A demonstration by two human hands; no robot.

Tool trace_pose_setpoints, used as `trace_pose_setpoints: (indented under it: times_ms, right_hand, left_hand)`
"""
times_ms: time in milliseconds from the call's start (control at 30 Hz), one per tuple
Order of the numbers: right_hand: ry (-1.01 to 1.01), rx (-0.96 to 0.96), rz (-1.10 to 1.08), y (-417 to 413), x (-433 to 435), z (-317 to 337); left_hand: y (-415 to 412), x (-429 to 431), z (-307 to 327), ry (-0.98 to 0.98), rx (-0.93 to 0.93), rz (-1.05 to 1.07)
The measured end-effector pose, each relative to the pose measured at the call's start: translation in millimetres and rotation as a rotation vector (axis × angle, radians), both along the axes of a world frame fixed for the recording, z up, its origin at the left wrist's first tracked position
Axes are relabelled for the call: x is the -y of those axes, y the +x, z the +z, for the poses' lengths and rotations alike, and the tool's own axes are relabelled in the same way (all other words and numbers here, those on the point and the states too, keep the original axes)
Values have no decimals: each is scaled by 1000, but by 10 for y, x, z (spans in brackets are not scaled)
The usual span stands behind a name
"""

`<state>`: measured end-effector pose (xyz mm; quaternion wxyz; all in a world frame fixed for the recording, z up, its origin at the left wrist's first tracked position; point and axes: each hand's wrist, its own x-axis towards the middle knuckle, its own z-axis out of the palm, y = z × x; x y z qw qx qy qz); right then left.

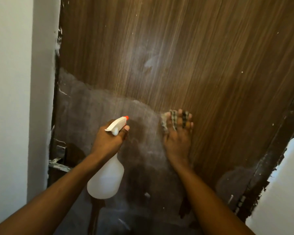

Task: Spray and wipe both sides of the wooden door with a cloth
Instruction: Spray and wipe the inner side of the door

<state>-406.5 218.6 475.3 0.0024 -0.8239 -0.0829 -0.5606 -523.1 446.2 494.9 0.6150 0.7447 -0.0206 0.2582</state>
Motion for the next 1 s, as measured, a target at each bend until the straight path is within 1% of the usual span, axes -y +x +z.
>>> trace_pose_setpoints:
  times_ms: [67, 133, 200, 233, 267, 333, 400, 433, 467, 533, 600, 667, 733, 800, 867, 933, 1000]
  right_hand:
    - [-83, -12, 35, 68, -372, -3]
    - [-235, -62, 73, 130, -570, -188]
    - [-354, -106, 107, 120, -514, -449]
    - [-367, -106, 125, 96, -421, -551]
    - [-340, -92, 141, 56, -315, -613]
    - [-200, -76, 103, -7, -214, -552]
    - [-52, -74, -1, 12, -333, -257]
    - [-1, -65, -20, 63, -472, -82]
    - [8, -57, -22, 103, -649, 61]
    - [-72, -36, -1, 188, -959, 157]
    - [-231, -54, 35, 229, -1084, -8]
    - [-392, -64, 88, 213, -1009, -247]
    - [-446, -44, 113, 161, -823, -408]
    - [-400, -44, 46, 103, -661, -441]
    - [-252, -56, -30, 125, -707, -312]
    - [-73, -17, -50, 221, -1004, -31]
    - [-8, 5, -27, 322, -1433, 218]
  left_hand:
    - [-6, -54, 0, -6, -8, -8]
    - [-21, -139, -4, -16, -25, 6]
    - [-36, -233, -17, -30, -34, 6]
    - [-50, -287, -20, -25, -29, 7]
    - [-67, -343, -21, -15, -23, 9]
    - [-100, -473, -21, -22, -20, 12]
    - [-106, -574, 4, -41, -24, 18]
    - [-99, -616, 27, -43, -35, 18]
    - [-83, -652, 49, -47, -46, 16]
    - [-30, -702, 76, -60, -62, 11]
    - [-6, -741, 95, -76, -90, 12]
    - [18, -826, 93, -77, -94, 3]
    - [48, -947, 64, -72, -81, -7]
    - [107, -1056, 13, -68, -84, -7]
    - [159, -1141, -14, -67, -88, -3]
    - [210, -1210, -13, -67, -85, -10]
    - [265, -1284, 26, -67, -84, -12]
